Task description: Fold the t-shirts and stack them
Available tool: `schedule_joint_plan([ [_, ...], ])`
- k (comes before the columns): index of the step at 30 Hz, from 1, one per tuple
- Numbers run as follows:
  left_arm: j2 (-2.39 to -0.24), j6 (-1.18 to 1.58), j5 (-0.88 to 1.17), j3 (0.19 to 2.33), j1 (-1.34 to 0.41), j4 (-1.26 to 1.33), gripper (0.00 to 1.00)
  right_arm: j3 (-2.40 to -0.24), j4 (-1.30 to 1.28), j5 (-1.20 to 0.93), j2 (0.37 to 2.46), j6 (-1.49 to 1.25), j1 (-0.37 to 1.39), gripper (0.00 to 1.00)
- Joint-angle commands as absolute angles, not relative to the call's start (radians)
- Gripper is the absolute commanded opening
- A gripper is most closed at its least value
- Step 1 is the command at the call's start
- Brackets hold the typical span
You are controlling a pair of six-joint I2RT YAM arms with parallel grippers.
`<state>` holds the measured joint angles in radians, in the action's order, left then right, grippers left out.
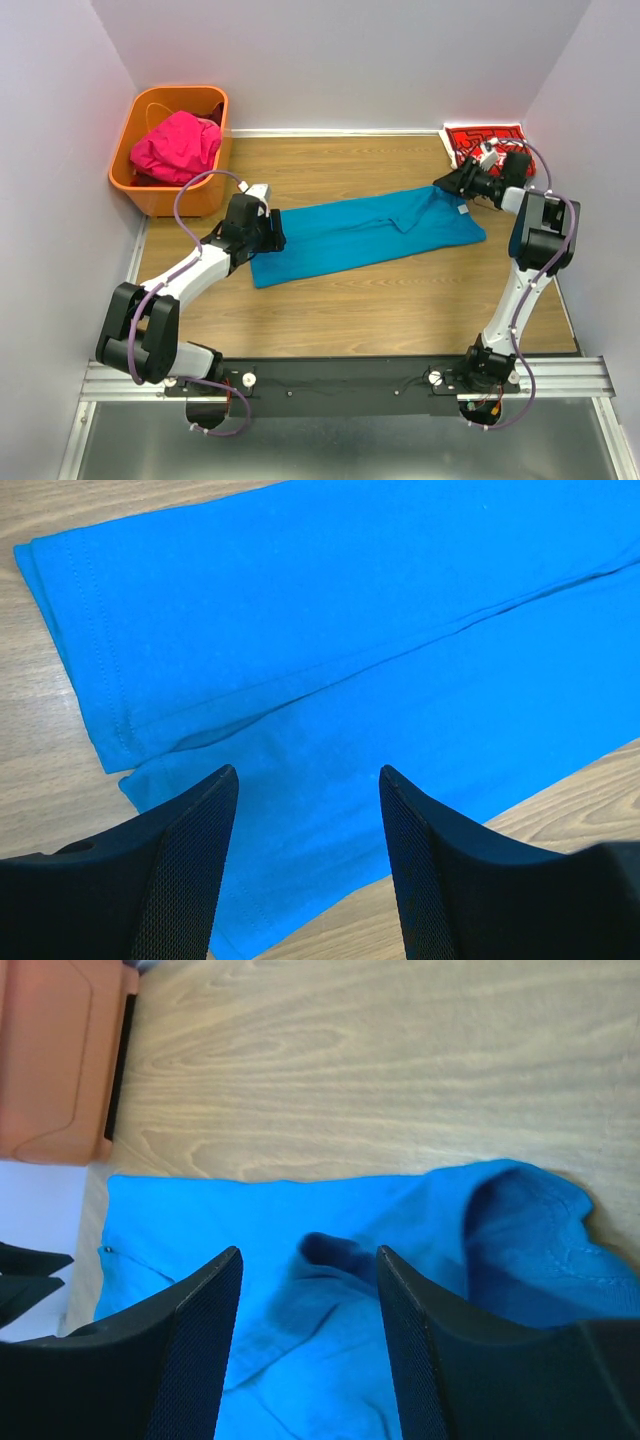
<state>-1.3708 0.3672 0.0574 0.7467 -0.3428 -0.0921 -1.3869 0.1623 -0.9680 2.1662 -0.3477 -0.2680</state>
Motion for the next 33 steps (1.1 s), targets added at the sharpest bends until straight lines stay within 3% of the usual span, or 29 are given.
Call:
schedule_joint_plan([
  [1,-1.347,0.360,0.066,0.732,-0.350,-0.089,0.66,-1.439,0.155,-1.032,2.232,-0.327,-0.261,0.64],
  [8,-1.347,0.370,0.067,0.727,-0.354,-0.089,0.66,-1.440,0.153,-1.104,2.276,-0.328,-0.256,0.64],
  [22,-1.332,0.380,0.063,0.712,-0.364,-0.089,0.66,-1.405,0.140,-1.117,2.227,-0.331,-0.255,0.50],
  [33,-1.319,0.376,0.067,0.700,-0.365,-0.089,0.66,-1.384,0.120,-1.109,2.235,-0.301,-0.262,0.50],
])
